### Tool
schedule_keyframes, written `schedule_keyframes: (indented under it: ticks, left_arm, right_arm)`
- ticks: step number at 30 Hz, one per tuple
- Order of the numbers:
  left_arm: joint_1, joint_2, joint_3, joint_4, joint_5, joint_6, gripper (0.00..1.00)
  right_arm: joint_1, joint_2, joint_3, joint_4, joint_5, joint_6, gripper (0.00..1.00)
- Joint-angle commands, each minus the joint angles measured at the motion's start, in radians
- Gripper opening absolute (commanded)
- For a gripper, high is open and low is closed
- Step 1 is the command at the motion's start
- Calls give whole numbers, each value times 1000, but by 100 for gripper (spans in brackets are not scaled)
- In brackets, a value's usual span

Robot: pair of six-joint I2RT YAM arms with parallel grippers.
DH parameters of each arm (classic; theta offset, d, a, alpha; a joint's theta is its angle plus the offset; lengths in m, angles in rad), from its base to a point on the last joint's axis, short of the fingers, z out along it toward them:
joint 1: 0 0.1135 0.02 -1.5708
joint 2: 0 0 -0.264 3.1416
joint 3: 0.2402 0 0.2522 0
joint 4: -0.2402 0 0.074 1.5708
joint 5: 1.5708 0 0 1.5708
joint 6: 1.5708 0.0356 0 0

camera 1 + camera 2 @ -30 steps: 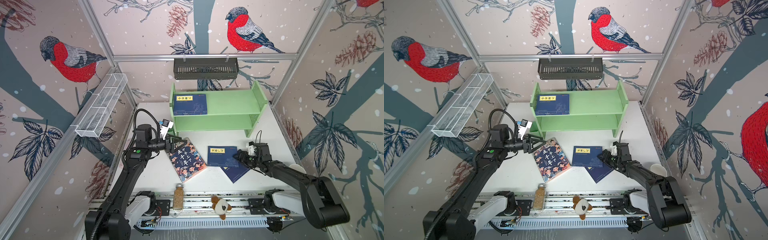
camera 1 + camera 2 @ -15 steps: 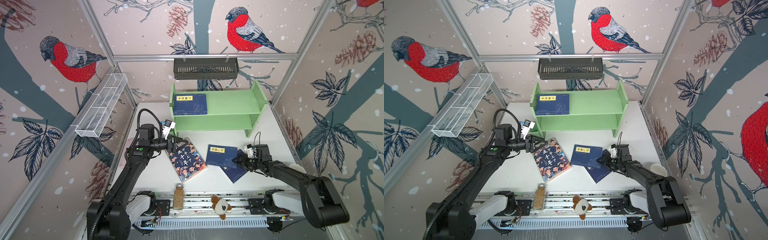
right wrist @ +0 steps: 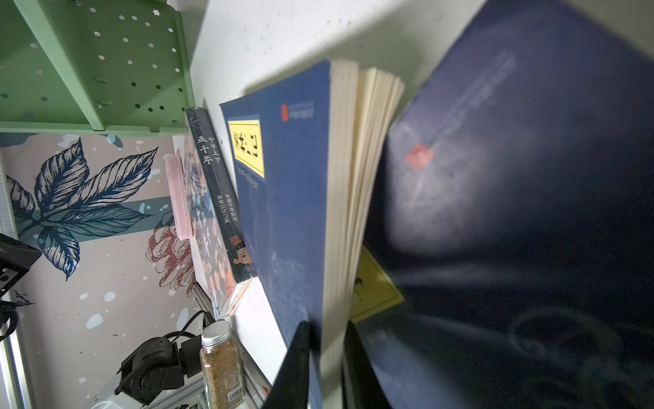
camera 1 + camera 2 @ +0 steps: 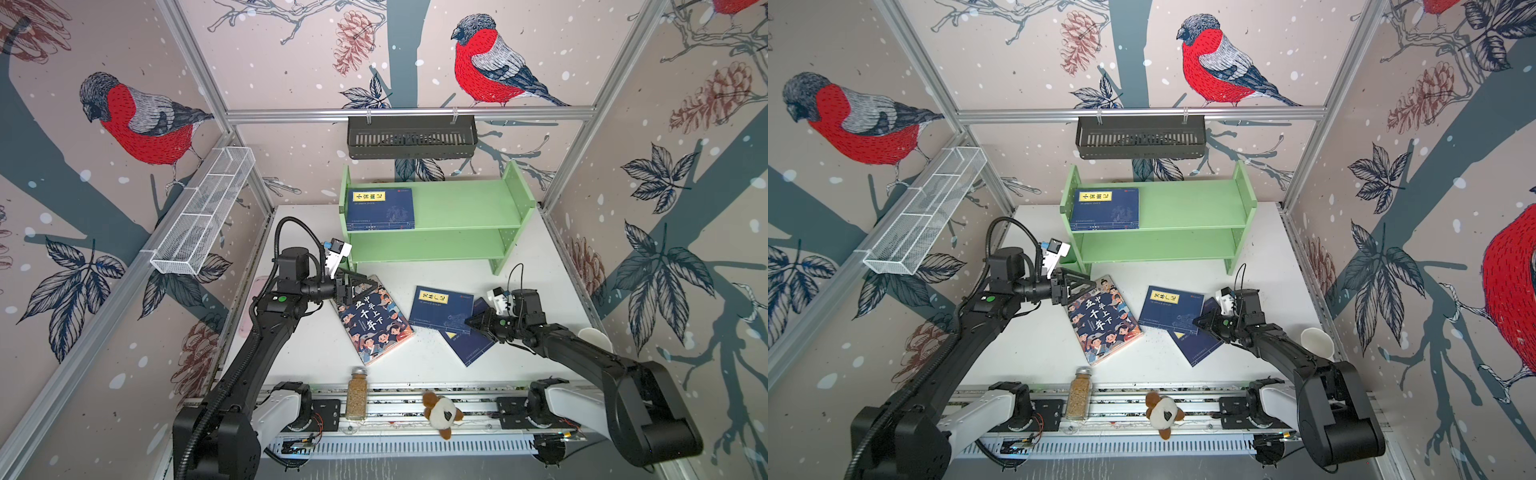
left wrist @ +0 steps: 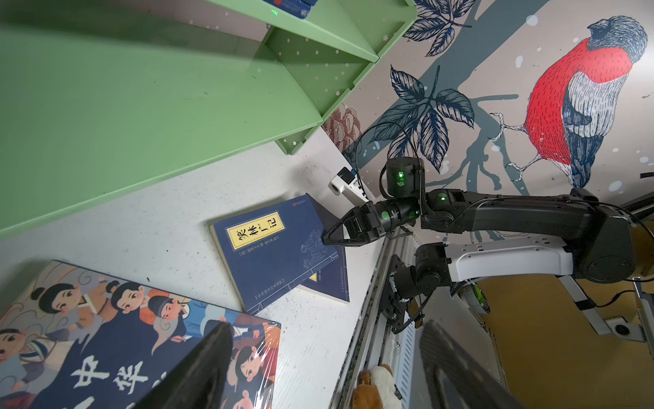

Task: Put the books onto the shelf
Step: 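Slide the right gripper under the top dark-blue book's edge and lift it, then raise the dark-blue book upright with the right gripper while the left gripper approaches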

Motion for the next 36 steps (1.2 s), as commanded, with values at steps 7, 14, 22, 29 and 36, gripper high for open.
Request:
schedule_keyframes:
  ticks: [7, 14, 22, 29, 36]
  left_arm:
    - [-9, -11, 0, 42, 34, -22, 84]
    - [-11, -20, 2, 68, 30, -66, 84]
    - [-11, -17, 0, 115, 35, -125, 84]
    - [-10, -24, -17, 146, 46, -171, 84]
    - [16, -47, -53, 195, 113, -222, 85]
  right_arm:
    - [-12, -34, -12, 62, -46, 6, 4]
    - [-24, -121, 17, 60, -107, 3, 1]
    - [-30, -238, 98, -46, -137, -35, 0]
    - [-31, -269, 144, -118, -220, -72, 0]
    - [-2, -345, 214, -110, -295, -41, 0]
